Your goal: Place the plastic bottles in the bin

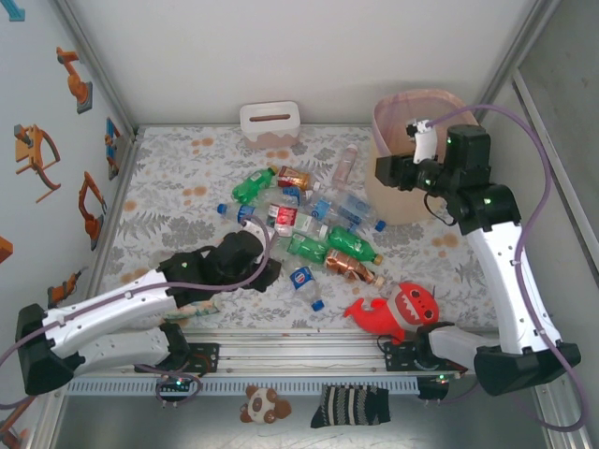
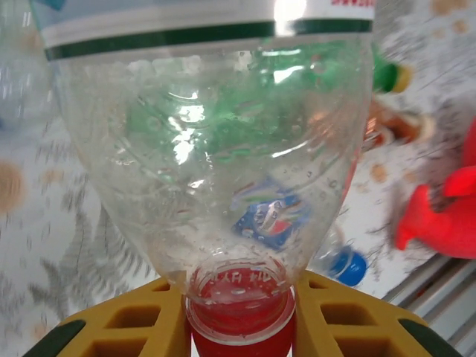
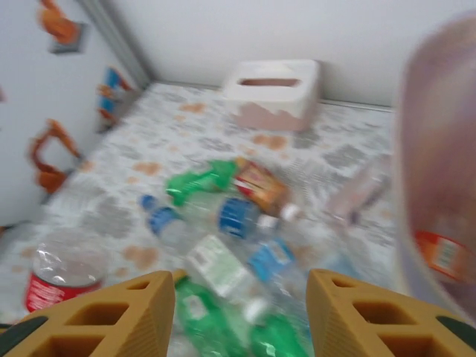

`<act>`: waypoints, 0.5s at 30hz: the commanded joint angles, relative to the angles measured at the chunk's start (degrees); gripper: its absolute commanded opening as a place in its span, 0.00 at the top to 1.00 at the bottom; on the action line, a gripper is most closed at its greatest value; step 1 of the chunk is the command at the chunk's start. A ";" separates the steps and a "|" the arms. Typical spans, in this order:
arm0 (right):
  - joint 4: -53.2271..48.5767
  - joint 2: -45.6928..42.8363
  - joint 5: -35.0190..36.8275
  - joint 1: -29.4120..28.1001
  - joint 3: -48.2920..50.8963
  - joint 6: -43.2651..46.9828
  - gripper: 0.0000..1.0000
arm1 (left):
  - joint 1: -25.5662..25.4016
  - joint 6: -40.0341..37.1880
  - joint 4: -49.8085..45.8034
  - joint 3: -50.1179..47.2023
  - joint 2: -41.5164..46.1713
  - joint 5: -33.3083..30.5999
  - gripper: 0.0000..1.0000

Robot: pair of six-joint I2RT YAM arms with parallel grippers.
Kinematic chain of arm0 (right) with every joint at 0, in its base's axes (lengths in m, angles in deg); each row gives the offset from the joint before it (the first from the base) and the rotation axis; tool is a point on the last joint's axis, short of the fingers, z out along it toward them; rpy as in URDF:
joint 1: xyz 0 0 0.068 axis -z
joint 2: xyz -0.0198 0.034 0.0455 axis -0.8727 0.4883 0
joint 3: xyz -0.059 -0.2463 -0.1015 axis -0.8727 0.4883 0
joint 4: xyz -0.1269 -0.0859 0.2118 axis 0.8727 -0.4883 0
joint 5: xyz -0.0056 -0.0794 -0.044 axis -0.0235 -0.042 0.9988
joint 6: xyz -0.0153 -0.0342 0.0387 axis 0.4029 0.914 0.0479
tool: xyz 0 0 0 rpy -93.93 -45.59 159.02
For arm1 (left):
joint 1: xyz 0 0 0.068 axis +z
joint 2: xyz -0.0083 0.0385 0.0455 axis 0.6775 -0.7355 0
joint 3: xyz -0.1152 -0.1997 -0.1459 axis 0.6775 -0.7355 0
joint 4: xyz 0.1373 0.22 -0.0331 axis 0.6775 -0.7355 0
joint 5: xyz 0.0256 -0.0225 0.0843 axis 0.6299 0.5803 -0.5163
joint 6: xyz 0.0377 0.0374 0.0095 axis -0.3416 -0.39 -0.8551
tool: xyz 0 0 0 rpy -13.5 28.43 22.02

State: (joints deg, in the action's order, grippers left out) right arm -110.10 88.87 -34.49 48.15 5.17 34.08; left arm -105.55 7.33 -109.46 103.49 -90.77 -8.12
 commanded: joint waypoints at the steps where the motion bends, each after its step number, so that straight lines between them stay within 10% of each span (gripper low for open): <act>1: 8.82 -1.99 -13.26 -0.67 2.31 -5.36 0.48 | 0.48 -12.24 7.24 3.03 1.05 4.31 0.70; 15: 26.81 -5.67 -36.04 -4.30 6.10 -6.80 0.24 | 2.16 -32.32 19.53 20.93 -12.39 21.83 0.69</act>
State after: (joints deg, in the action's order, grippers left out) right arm -89.25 85.03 -63.89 44.74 10.79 27.05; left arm -103.73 -18.61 -93.09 121.26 -101.76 7.14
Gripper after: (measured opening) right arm 0.757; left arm 0.309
